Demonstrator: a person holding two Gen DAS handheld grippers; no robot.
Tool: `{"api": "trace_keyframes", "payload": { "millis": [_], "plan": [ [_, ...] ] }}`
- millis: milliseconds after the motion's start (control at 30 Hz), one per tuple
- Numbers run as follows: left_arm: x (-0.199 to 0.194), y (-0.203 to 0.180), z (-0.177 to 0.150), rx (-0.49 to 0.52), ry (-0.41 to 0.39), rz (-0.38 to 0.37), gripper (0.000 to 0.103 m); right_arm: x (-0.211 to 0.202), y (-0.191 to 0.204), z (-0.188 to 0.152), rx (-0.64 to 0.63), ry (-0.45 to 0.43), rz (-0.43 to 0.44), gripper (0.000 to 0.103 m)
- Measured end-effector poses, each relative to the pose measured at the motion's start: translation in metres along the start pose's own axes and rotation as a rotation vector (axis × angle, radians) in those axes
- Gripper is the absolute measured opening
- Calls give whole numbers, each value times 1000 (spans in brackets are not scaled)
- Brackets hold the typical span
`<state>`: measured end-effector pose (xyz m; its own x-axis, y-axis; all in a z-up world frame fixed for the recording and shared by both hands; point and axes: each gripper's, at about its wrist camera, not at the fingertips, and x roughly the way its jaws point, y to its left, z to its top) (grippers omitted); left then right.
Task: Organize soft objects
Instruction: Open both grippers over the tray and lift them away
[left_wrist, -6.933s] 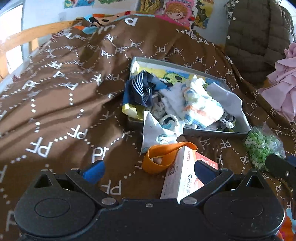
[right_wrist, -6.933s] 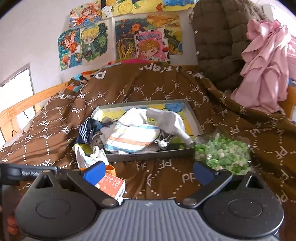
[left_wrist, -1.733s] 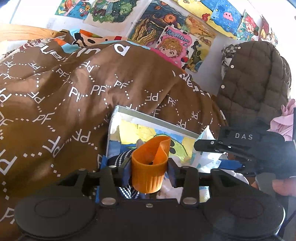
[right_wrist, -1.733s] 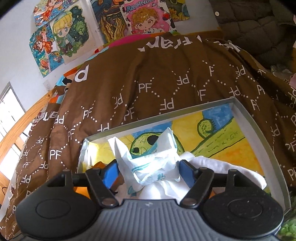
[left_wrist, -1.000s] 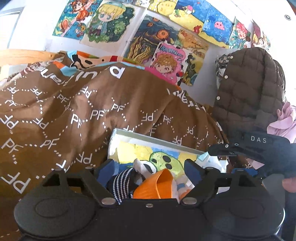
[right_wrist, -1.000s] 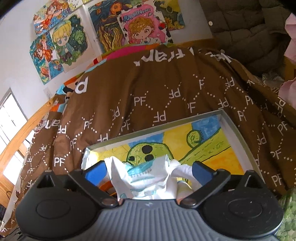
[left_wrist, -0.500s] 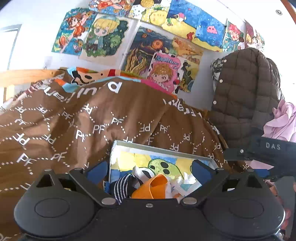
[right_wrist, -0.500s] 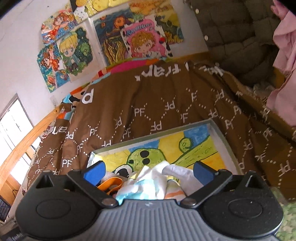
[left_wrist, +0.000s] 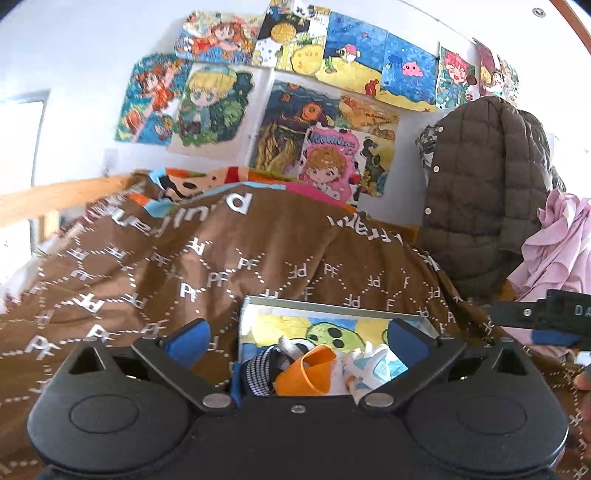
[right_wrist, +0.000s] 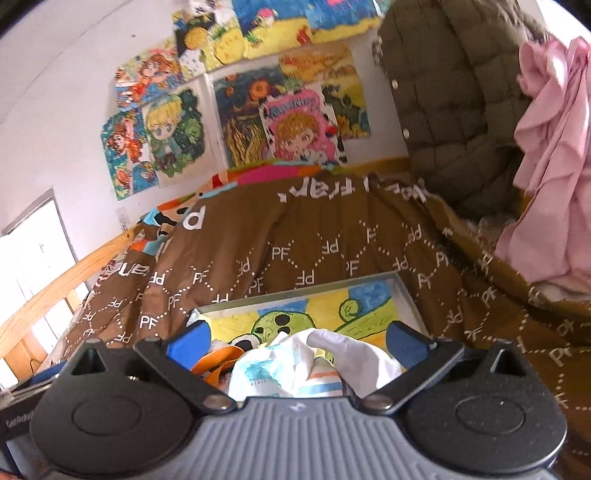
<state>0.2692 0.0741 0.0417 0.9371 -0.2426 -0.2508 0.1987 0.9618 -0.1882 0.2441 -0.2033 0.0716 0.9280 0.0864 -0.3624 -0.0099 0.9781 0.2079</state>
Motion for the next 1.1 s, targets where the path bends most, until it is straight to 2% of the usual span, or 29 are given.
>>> {"api": "trace_keyframes", "payload": {
  "millis": [300, 433, 567, 733, 1100],
  "plan": [
    [-41, -23, -6, 77, 9, 11, 102, -56, 10, -32, -110, -35, -5, 103],
    [-58, -29, -12, 74, 24, 7, 102, -81, 12, -46, -142, -52, -17, 103],
    [-76, -36, -19, 69, 40, 4, 102, -104, 9, -61, -129, -66, -26, 103],
    [-93, -49, -27, 121, 53, 5, 102, -122, 1, -73, -124, -82, -37, 103],
    [-120, -55, -32, 123, 41, 48, 102, -150, -13, -82, -103, -137, -54, 103]
  ]
}}
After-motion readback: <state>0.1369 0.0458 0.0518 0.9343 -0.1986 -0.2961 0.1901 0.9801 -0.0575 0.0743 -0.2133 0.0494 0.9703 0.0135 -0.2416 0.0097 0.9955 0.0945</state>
